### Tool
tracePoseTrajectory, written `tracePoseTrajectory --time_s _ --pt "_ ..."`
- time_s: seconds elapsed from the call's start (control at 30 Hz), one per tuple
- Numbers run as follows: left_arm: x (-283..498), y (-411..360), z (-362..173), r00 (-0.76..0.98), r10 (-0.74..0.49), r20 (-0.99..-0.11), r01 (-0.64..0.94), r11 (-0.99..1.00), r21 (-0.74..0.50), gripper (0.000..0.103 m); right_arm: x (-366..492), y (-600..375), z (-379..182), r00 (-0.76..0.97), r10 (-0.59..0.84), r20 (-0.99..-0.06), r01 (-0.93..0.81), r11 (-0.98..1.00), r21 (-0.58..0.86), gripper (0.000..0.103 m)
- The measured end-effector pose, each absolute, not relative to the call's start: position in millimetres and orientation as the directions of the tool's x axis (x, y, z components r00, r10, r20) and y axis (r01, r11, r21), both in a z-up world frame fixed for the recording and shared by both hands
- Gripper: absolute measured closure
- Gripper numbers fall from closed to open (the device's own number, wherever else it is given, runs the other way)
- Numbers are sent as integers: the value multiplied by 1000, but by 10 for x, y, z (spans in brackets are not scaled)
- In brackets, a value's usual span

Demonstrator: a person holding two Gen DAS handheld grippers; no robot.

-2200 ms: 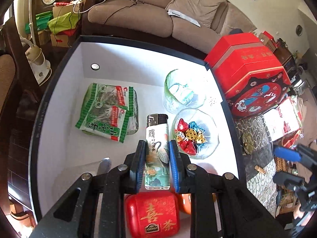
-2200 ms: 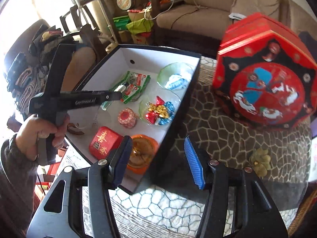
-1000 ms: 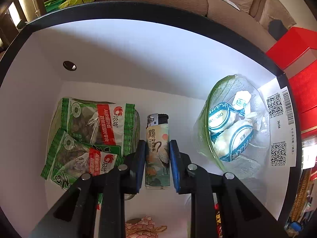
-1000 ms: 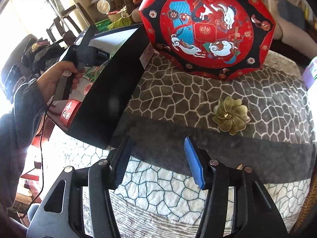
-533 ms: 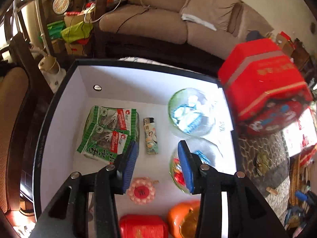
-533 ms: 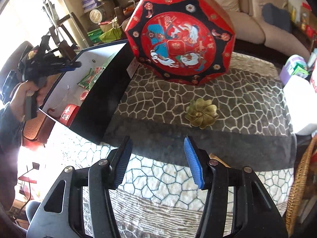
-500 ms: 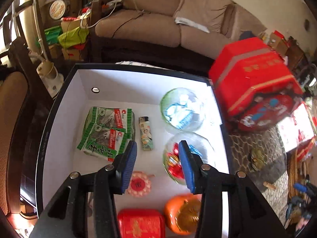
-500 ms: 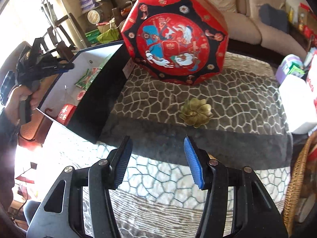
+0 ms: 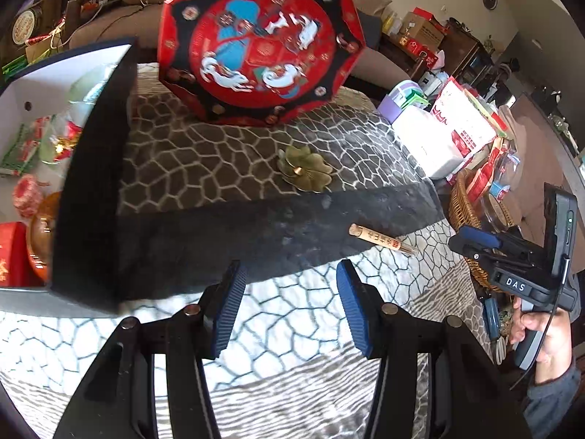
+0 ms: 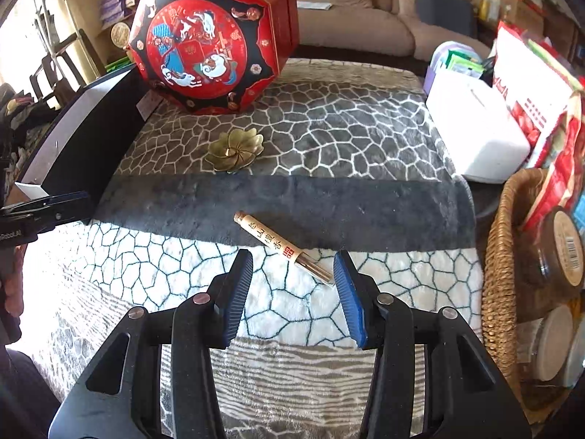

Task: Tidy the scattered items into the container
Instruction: 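Grasp the gold flower dish with the left tool while the right tool grasps the incense tube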

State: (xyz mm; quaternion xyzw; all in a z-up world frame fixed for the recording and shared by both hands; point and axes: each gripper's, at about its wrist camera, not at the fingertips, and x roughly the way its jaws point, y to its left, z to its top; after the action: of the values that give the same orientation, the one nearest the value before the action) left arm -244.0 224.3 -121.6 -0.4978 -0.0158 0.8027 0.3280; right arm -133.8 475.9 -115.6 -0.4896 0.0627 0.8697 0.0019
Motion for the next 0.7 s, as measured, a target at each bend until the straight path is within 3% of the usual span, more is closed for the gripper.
tracePoseTrajectory --time_s 0.17,0.4,0.7 --pt "-2756 2672 -1438 -296 539 -788 -431 -812 -394 51 -1472 4757 -1488 -508 -77 -858 -7 -996 93 59" --pt "-3453 2948 -1719 -341 436 -833 -333 -884 -327 51 -1660 4752 -1801 -467 -78 -881 80 -996 46 59" --pt "-3704 3197 -1928 -301 429 -852 -371 -875 -310 60 -1696 4815 -1978 -452 -101 -886 78 -994 73 59"
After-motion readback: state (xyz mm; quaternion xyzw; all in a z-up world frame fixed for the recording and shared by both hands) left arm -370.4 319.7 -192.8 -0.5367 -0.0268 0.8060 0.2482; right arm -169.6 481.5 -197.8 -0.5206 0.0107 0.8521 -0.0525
